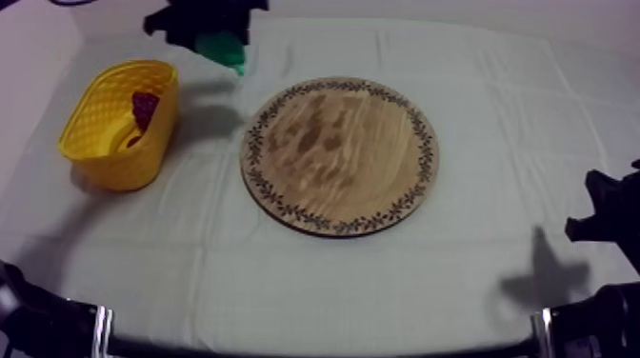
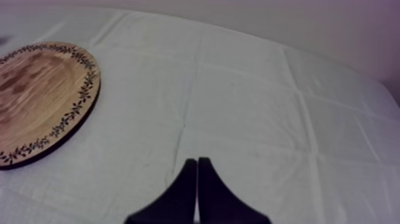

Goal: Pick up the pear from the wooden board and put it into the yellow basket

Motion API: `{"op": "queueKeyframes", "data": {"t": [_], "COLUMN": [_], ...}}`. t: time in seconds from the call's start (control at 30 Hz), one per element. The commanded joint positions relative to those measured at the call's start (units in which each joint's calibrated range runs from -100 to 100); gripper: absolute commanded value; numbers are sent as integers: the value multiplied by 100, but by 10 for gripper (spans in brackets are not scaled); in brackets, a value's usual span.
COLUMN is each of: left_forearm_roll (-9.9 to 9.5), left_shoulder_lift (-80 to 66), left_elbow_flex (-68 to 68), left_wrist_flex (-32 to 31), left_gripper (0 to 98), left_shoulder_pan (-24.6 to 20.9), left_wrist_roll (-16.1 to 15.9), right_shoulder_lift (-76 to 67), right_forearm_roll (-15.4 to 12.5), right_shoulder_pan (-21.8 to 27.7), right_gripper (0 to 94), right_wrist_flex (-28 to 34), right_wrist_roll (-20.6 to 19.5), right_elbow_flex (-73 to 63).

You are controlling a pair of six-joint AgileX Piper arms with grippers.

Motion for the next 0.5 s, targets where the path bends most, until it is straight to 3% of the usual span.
{"op": "queueKeyframes", "data": {"t": [0.0, 0.1, 0.3, 0.47], "left_forearm_roll": [1, -66, -425, -599], "left_shoulder_lift": [-1121, -1712, -2465, -2710], "left_elbow_flex": [873, 1319, 2164, 2725], "left_wrist_flex": [-89, -337, -1173, -1345], "left_gripper": [506, 513, 452, 434], "left_shoulder_pan": [-173, -431, -1025, -1303], "left_wrist_roll": [-158, -343, -589, -663], "right_shoulder_lift": [1, 1, 1, 1], "right_forearm_roll": [0, 0, 0, 0], "right_shoulder_pan": [1, 1, 1, 1], "right_gripper": [5, 5, 5, 5], "right_wrist_flex": [6, 6, 6, 6], "right_wrist_roll": [-2, -2, 2, 2], "right_elbow_flex": [5, 5, 5, 5]}}
